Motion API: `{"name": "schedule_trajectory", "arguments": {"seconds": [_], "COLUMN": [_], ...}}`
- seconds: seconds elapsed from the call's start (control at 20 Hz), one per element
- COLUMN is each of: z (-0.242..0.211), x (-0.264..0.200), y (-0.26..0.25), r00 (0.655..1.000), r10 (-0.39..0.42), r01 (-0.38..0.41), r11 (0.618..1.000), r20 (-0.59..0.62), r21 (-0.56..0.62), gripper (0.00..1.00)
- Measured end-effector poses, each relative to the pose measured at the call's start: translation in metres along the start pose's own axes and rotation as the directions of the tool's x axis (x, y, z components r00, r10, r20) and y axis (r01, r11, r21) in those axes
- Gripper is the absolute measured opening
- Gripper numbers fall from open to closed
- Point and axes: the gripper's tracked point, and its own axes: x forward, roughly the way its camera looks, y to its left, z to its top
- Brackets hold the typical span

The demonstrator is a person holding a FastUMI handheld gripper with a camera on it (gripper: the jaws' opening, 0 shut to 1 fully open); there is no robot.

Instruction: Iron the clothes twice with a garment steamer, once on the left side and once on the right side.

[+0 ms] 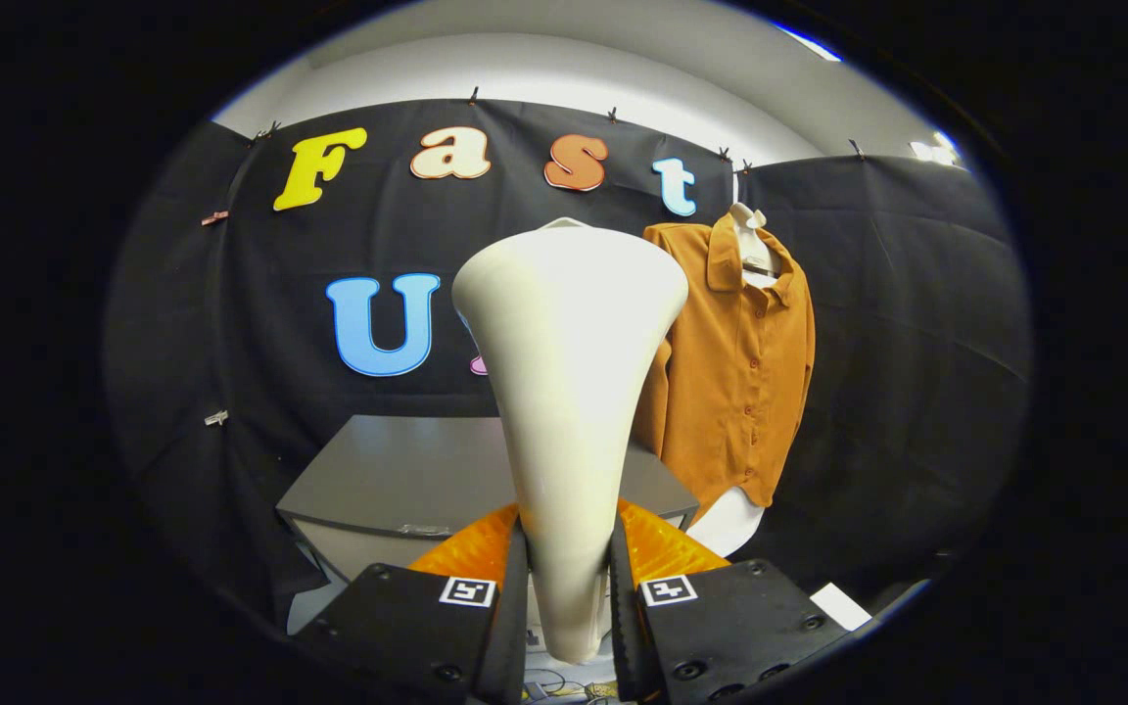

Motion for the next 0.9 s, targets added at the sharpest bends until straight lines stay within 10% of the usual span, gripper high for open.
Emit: {"name": "schedule_trajectory", "arguments": {"seconds": [0.9], "z": [0.042], "x": [0.107], "y": [-0.165], "r00": [0.997], "r10": [-0.031], "r01": [0.027], "r11": [0.998], "r20": [0.070], "r21": [0.055], "gripper": [0.39]}}
